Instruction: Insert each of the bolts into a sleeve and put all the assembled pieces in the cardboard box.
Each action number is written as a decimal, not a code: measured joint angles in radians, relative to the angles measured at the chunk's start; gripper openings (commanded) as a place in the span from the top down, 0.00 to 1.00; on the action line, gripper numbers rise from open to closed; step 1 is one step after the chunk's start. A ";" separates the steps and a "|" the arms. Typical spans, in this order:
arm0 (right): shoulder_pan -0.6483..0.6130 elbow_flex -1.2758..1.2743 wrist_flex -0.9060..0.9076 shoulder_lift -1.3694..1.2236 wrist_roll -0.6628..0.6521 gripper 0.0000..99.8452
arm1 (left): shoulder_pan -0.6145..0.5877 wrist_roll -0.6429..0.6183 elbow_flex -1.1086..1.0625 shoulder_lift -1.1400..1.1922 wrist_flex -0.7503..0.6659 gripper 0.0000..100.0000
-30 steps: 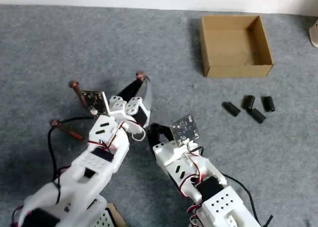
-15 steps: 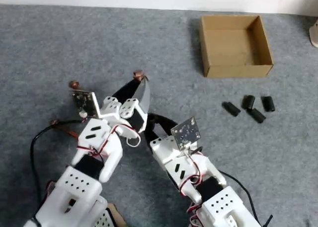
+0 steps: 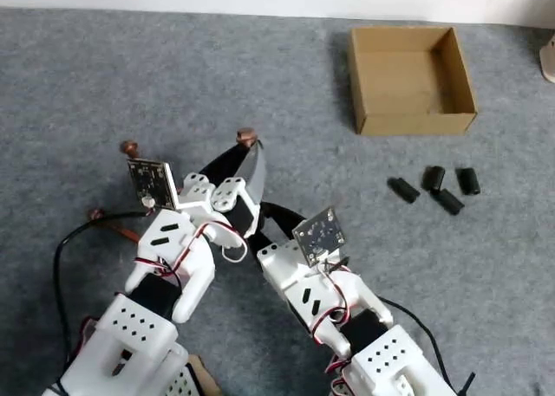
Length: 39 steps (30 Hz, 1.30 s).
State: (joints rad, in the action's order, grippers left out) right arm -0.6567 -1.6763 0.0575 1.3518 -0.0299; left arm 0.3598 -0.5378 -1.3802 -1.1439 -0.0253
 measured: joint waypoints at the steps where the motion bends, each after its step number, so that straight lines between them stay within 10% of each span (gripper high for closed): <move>1: 0.000 0.000 0.000 0.000 0.000 1.00 | 0.002 0.000 0.000 0.000 0.000 1.00; 39: 0.055 0.000 -0.055 -0.005 -0.005 1.00 | 0.127 0.295 -0.137 -0.037 0.094 1.00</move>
State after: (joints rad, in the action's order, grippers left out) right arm -0.6015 -1.6763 0.0023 1.3472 -0.0345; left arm 0.4872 -0.2432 -1.5167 -1.1807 0.0683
